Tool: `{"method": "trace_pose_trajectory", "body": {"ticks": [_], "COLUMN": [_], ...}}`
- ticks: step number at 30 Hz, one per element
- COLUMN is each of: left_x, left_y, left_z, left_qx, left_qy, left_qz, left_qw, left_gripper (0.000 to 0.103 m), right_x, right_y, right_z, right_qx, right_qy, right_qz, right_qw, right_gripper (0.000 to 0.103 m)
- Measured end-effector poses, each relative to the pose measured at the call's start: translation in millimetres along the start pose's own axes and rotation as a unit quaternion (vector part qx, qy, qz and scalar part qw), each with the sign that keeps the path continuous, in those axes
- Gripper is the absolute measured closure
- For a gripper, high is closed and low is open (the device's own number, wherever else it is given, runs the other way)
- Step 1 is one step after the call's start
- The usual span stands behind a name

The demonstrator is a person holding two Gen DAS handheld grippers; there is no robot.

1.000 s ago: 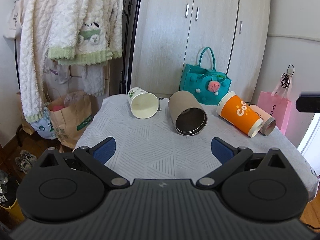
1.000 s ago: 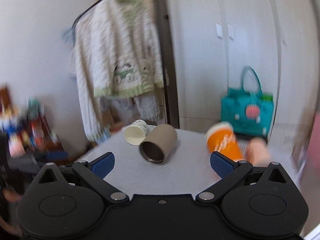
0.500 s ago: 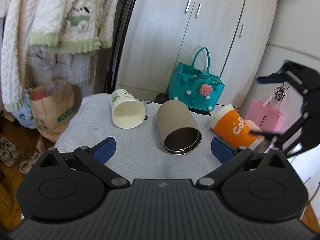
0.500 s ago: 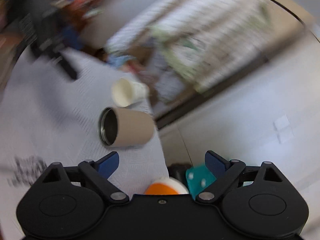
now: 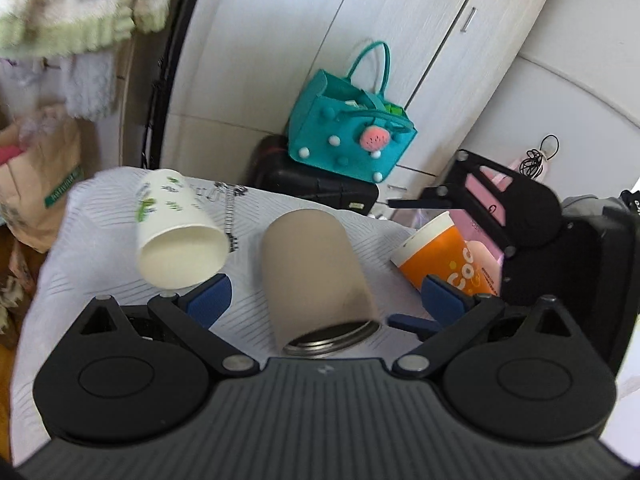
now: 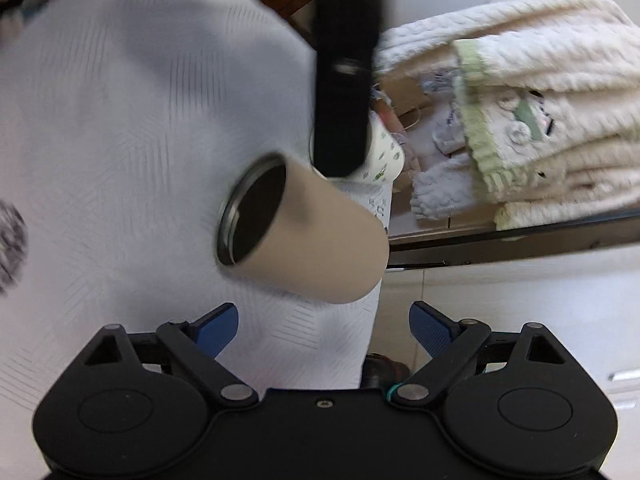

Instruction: Flip cup upright

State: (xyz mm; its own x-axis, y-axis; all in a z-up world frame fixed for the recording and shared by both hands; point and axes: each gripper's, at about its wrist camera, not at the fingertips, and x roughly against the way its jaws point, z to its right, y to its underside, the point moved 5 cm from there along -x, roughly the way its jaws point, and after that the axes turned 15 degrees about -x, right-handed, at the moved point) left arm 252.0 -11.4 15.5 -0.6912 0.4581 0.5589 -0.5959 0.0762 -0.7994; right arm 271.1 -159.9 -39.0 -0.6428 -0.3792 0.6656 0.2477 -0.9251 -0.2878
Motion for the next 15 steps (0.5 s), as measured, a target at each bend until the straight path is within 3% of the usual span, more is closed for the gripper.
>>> {"method": "trace_pose_trajectory", "body": {"ticks": [4, 9, 11, 15], "left_x": [-16, -22, -27, -39], "left_y": [-1, -7, -10, -9], "left_z": [-2, -16, -20, -20], "left_qx": [0.001, 0.012, 0.009, 0.007], "left_qy": [0.0, -0.006, 0.002, 0.023], "left_qz": [-0.009, 0.007, 0.0, -0.019], "left_qw": [1.0, 0.9999, 1.0, 0.9995], "left_gripper": [0.003, 0.004, 0.008, 0.013], "right_x": [-15, -23, -28, -32], "right_y": [0, -6, -8, -10], "right_z": [2, -1, 0, -5], "right_qx": [0.004, 0.032, 0.048, 0.062], "right_qy": [-0.009, 0.015, 0.028, 0.008], "right_qz": [0.003, 0.025, 0.019, 0.02], "right_qw": [1.0, 0.999, 0.998, 0.998], "right_gripper": [0.012, 0.009, 0.009, 0.009]}}
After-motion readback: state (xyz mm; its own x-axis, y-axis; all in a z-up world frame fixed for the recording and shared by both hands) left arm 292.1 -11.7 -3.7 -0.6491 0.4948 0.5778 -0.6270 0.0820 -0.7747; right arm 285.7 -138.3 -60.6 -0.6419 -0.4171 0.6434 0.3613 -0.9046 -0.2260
